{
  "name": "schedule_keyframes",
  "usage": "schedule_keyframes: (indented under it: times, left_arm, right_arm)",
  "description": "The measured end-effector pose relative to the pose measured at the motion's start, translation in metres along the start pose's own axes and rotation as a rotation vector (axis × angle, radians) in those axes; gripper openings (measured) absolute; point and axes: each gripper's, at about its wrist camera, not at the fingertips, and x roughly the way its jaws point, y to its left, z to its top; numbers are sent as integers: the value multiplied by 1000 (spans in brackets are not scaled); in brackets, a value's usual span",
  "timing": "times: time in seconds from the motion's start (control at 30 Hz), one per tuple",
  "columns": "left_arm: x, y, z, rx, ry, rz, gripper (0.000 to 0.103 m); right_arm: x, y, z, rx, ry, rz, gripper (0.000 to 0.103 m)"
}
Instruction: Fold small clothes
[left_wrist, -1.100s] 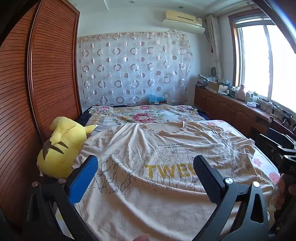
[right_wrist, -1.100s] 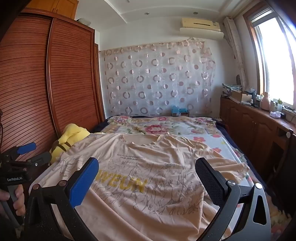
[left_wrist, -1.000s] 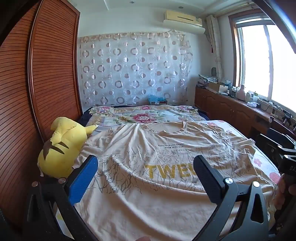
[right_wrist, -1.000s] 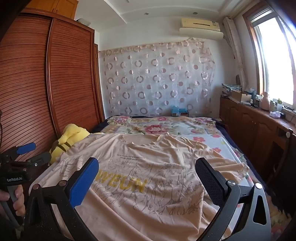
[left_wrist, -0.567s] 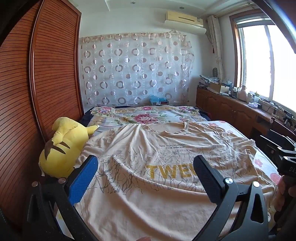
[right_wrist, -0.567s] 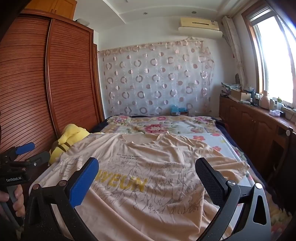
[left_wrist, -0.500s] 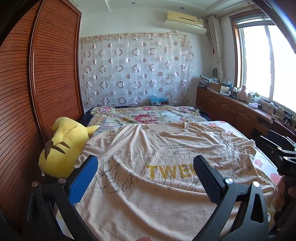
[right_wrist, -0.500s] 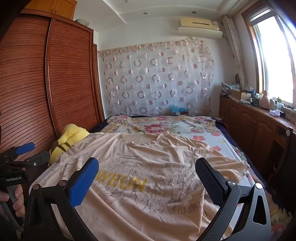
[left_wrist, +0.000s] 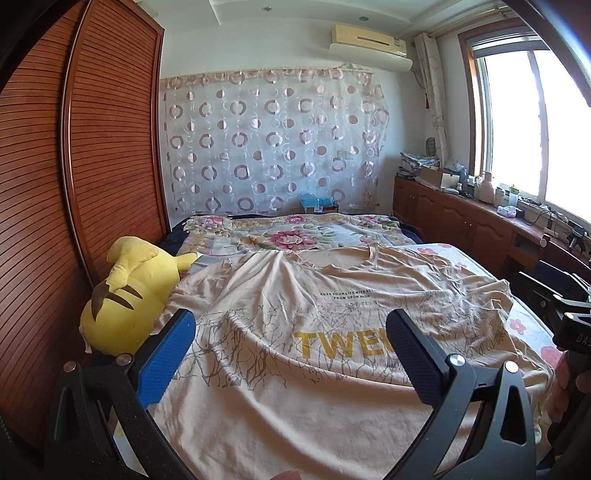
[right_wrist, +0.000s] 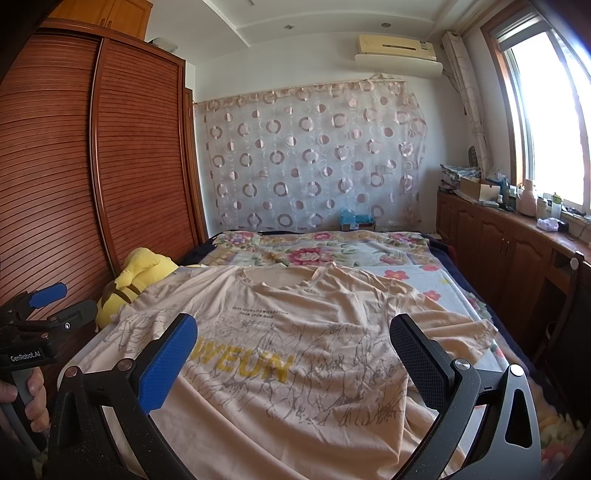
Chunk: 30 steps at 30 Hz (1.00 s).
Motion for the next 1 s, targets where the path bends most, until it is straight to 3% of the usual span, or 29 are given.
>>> schedule_keyframes:
  times: [1.0]
  left_arm:
    - [-1,3,-1,2,-9,0,103]
  right_arm:
    - [-2,2,0,5,-10,-3,103]
